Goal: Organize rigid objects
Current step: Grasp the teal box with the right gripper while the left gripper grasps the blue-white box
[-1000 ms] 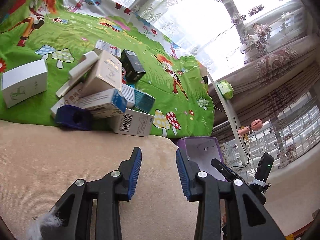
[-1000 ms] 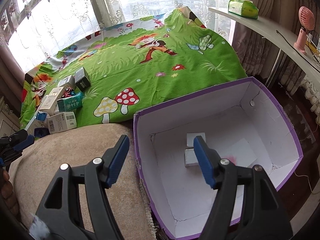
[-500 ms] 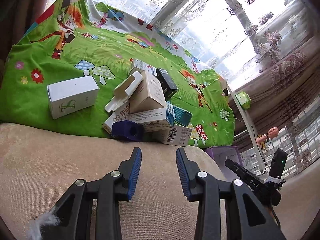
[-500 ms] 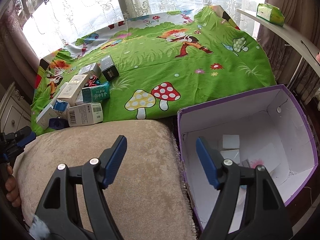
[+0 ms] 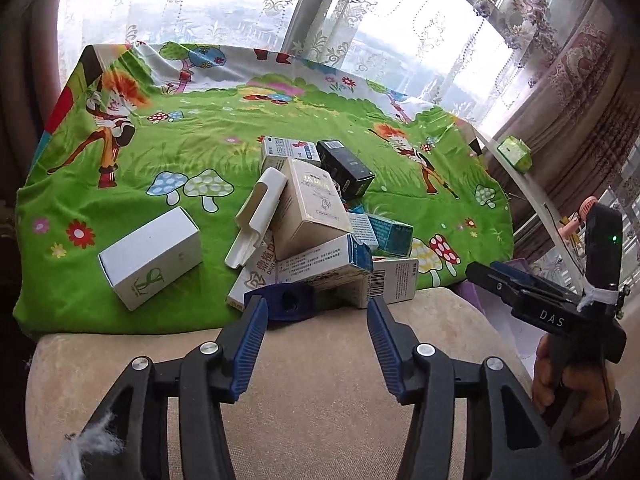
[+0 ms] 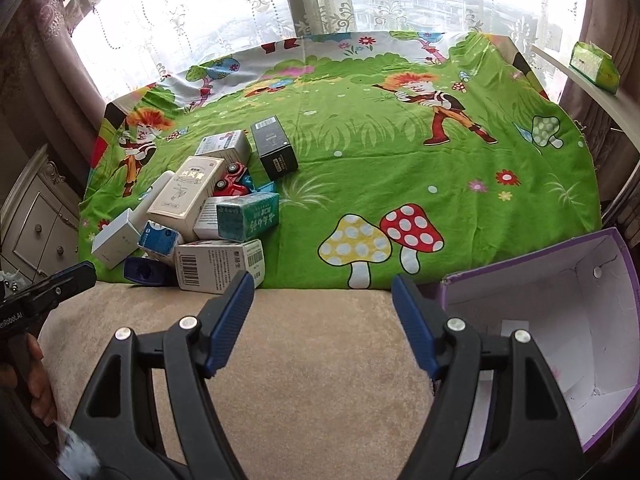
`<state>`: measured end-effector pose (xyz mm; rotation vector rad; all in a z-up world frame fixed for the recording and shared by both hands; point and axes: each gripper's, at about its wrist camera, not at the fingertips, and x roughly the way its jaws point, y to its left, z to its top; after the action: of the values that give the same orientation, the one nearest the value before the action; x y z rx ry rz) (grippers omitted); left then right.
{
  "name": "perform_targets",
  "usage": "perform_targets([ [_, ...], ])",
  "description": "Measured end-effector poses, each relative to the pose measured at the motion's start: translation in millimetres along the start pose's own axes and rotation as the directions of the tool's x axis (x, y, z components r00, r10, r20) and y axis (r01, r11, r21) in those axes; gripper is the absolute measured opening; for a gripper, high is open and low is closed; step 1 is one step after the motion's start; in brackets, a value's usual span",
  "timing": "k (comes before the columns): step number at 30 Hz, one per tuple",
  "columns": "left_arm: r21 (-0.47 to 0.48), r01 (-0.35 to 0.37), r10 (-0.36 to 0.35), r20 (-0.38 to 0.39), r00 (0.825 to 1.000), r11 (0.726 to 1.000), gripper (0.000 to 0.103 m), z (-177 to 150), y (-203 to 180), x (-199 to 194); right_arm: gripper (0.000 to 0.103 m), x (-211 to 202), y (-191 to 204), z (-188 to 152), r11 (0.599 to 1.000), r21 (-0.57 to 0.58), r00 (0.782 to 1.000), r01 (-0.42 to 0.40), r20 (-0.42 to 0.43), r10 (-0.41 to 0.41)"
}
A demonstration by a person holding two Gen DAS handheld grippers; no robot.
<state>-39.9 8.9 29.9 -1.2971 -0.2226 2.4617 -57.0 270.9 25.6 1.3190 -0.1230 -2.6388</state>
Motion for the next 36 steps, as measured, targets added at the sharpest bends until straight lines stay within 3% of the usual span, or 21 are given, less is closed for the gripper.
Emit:
perform_targets([
  [6, 0.114, -0.085, 0.093, -0.066, 0.993, 0.99, 0.055, 12, -28, 29, 0.074, 17, 16, 17, 0.999, -0.01, 0.999, -0.036, -0.014, 0.036],
  [11, 0.128, -0.133, 0.141, -0.061, 0.988, 0.983, 0.068, 20, -44, 39, 0.076, 31, 18, 27, 0.998, 0.029, 0.997, -0.064, -0.033, 0.065],
  [19, 0.107, -0.22, 0.229, -0.089, 0.969, 0.97, 0.068, 30, -52, 60, 0.079, 39, 11, 35, 0.994, 0.095, 0.997, -0.061, -0.031, 0.065],
  [21, 0.1, -0.237, 0.246, -0.097, 0.964, 0.966, 0.063, 30, -50, 63, 0.08, 41, 11, 37, 0.993, 0.101, 0.997, -0.061, -0.034, 0.064],
  [24, 0.078, -0.224, 0.232, -0.113, 0.966, 0.971, 0.048, 28, -45, 64, 0.081, 44, 15, 40, 0.993, 0.097, 0.997, -0.065, -0.04, 0.069],
  [29, 0.025, -0.188, 0.189, -0.087, 0.978, 0.982, 0.044, 27, -35, 53, 0.083, 50, 26, 45, 0.995, 0.072, 0.996, -0.065, -0.052, 0.069],
  [36, -0.101, -0.078, 0.076, -0.024, 0.997, 0.992, 0.039, 17, -13, 28, 0.084, 64, 43, 47, 0.999, 0.015, 0.996, -0.034, -0.079, 0.036],
])
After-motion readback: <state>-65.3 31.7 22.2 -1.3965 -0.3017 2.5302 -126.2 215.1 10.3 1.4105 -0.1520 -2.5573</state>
